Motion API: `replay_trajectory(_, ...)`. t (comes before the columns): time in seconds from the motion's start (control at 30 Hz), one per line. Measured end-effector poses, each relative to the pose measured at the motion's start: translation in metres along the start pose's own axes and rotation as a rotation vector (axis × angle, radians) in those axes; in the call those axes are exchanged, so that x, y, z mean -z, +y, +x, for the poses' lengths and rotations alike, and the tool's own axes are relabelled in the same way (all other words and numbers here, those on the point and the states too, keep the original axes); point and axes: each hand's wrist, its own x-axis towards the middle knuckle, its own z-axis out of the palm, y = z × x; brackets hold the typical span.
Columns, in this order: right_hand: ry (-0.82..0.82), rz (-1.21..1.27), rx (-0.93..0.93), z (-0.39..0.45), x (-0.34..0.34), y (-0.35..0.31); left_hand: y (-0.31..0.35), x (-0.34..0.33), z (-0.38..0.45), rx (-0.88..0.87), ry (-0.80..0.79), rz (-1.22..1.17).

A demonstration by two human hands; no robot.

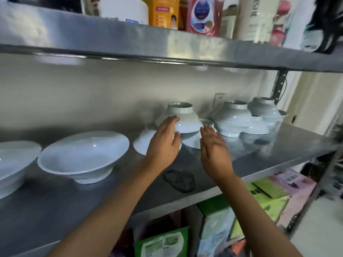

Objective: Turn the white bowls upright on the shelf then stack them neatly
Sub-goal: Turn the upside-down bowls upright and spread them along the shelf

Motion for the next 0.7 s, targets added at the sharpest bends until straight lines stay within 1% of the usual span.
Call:
replay_trajectory(0.13, 0.0, 0.036, -0.032, 0.019, -0.009, 0.031, -0.008, -0.041, 0.028, -0.09, -0.058, 0.179)
replay_trajectory(0.17, 0.004, 0.044, -0.029, 0.026, -0.011, 0.036, -0.009, -0.047, 0.033, -0.083, -0.063, 0.212)
replay_trajectory(0.23, 0.038, 0.059, -0.028, 0.041, -0.018, 0.045, -0.008, -0.057, 0.045, -0.078, -0.07, 0.265)
replay_trajectory(0.4, 0.109, 0.069, -0.008, 0.085, -0.041, 0.057, -0.021, -0.073, 0.076, -0.187, -0.135, 0.489)
replay_trajectory(0.53, 0.199, 0.128, -0.007, 0.09, -0.06, 0.058, -0.023, -0.076, 0.089, -0.223, -0.123, 0.537)
replay_trajectory(0.63, 0.251, 0.224, -0.037, 0.083, -0.064, 0.061, -0.019, -0.073, 0.092, -0.292, -0.062, 0.579)
replay_trajectory(0.7, 0.257, 0.26, -0.074, 0.08, -0.065, 0.071, -0.016, -0.069, 0.085, -0.316, -0.021, 0.564)
